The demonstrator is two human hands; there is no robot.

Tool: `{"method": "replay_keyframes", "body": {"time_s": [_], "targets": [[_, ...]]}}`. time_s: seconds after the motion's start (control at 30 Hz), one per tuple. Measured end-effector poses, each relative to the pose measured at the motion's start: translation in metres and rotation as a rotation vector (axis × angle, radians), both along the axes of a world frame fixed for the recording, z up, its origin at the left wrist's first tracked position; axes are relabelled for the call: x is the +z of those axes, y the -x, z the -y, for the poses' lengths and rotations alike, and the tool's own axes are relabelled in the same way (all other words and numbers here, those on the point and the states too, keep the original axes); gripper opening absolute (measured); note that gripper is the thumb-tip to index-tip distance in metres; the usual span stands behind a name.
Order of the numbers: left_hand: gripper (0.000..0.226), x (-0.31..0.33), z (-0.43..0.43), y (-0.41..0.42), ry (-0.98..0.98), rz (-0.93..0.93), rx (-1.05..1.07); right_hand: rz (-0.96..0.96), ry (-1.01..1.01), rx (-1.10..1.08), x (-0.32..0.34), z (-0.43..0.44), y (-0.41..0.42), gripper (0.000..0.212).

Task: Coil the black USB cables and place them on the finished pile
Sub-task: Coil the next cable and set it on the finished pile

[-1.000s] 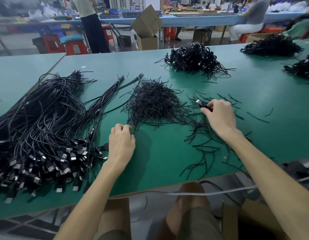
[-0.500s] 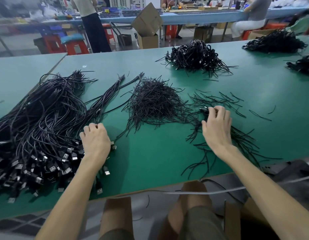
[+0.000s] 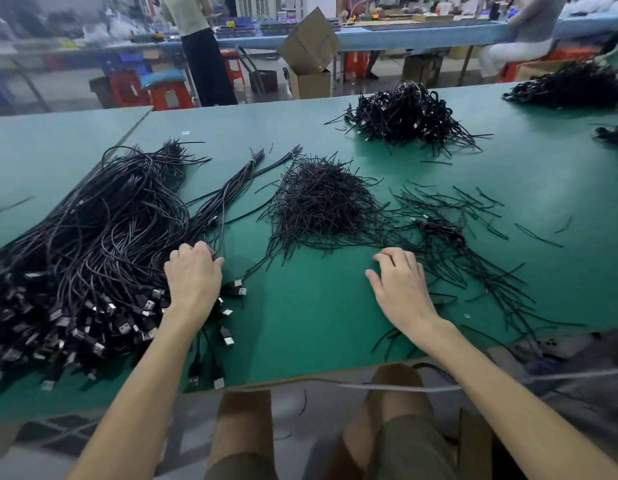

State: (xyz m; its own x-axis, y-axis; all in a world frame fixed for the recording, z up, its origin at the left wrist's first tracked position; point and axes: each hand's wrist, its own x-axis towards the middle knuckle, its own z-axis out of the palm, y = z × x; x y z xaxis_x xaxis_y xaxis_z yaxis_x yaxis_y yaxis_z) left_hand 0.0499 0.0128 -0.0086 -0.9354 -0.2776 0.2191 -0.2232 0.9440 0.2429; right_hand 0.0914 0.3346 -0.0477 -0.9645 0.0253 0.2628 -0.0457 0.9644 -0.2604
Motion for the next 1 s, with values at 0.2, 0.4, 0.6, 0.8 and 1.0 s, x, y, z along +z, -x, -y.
{"method": "replay_keyframes", "body": {"time_s": [0.2, 0.4, 0.6, 0.8, 1.0], "targets": [[0.025, 0.005, -0.018, -0.007, -0.143, -0.142, -0.035, -0.011, 0.038, 0.037, 0.001, 0.017, 0.012, 0.040], [0.014, 0.034, -0.064, -0.031, -0.640, -0.129, -0.379, -0.119, 0.027, 0.079, 0.006, 0.023, 0.009, 0.042], [0.009, 0.034, -0.106, -0.045, -0.615, 0.190, -0.721, -0.274, 0.080, 0.412, 0.023, 0.043, -0.007, 0.061], [0.013, 0.034, -0.092, -0.045, -0.898, 0.302, -0.700, -0.226, 0.167, 0.401, 0.030, 0.046, -0.004, 0.012], [0.021, 0.047, -0.046, -0.038, -1.244, 0.254, -0.812, -0.242, 0.287, 0.080, 0.036, 0.012, 0.008, 0.022]]}}
